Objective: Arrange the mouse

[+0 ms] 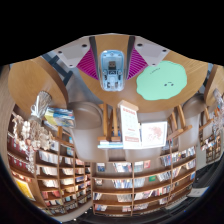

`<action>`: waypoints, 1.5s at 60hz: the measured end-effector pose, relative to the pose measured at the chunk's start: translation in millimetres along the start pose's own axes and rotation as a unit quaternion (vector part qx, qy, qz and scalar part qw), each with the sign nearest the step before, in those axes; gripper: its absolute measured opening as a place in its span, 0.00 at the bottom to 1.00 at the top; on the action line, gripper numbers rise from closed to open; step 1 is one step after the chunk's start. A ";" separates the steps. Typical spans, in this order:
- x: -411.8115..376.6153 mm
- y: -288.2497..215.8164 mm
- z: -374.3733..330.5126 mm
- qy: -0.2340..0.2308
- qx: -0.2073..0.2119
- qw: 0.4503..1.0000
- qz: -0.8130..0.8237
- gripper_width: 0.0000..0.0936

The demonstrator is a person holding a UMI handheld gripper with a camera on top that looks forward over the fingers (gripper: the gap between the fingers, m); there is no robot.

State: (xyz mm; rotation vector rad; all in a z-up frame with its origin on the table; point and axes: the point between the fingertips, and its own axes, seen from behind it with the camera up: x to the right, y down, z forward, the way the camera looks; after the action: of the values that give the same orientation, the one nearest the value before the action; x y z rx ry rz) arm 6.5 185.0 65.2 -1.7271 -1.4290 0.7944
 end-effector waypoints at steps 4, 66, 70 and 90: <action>-35.3 -24.0 -2.8 -0.021 0.010 1.000 -0.006 0.47; -174.7 -5.7 -86.1 -0.020 0.032 0.998 -0.050 0.92; -162.5 5.3 -128.5 -0.018 0.036 0.998 -0.048 0.91; -119.6 88.1 -238.8 -0.011 0.027 0.998 -0.057 0.91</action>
State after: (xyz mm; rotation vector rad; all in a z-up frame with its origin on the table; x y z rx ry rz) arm 229.1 21.3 117.4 -1.5853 -1.4943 0.7851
